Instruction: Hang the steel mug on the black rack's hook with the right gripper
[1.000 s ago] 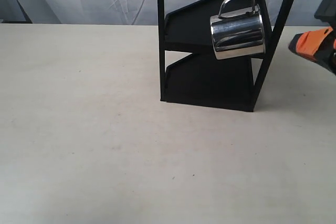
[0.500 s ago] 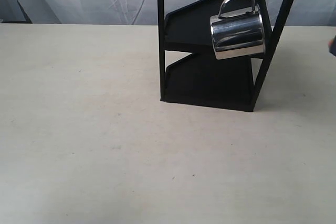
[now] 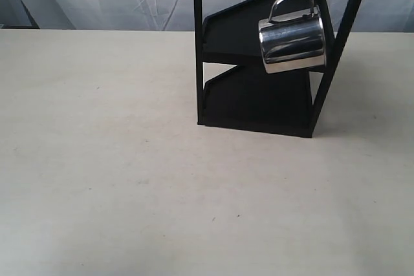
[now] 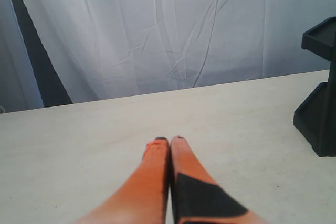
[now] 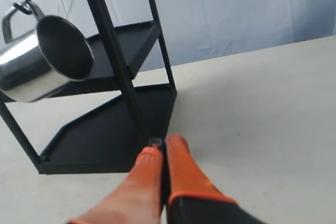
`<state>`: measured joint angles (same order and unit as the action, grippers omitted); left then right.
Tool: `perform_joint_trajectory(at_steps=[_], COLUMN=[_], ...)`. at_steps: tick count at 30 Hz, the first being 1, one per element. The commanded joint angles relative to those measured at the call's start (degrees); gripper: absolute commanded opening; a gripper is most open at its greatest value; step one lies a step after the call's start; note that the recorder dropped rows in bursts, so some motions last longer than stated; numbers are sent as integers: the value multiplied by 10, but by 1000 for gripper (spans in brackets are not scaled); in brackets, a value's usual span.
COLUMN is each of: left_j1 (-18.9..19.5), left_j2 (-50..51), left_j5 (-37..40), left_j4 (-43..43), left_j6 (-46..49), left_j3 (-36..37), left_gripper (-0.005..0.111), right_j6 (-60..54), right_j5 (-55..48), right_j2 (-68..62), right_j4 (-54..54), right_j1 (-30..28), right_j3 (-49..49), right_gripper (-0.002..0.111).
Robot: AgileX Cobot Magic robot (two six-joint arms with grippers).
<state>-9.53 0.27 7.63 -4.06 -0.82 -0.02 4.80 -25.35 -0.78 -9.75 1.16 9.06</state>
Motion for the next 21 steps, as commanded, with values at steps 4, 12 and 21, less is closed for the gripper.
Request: perform_joint_trajectory(at_steps=[4, 12, 21], left_j1=[-3, -3, -3], left_j2=[-3, -3, -3], left_j5=[-3, -3, -3], left_j4=[0, 0, 0], left_j6=[-1, -1, -1], left_j3=[0, 0, 0], left_gripper=[2, 2, 2], right_j6=[-3, -3, -3], right_j5=[37, 18, 18], right_j2=[8, 8, 8], right_j4=[3, 3, 3], right_j1=[-7, -7, -7], right_j3=[-60, -60, -60], right_gripper=[0, 0, 0])
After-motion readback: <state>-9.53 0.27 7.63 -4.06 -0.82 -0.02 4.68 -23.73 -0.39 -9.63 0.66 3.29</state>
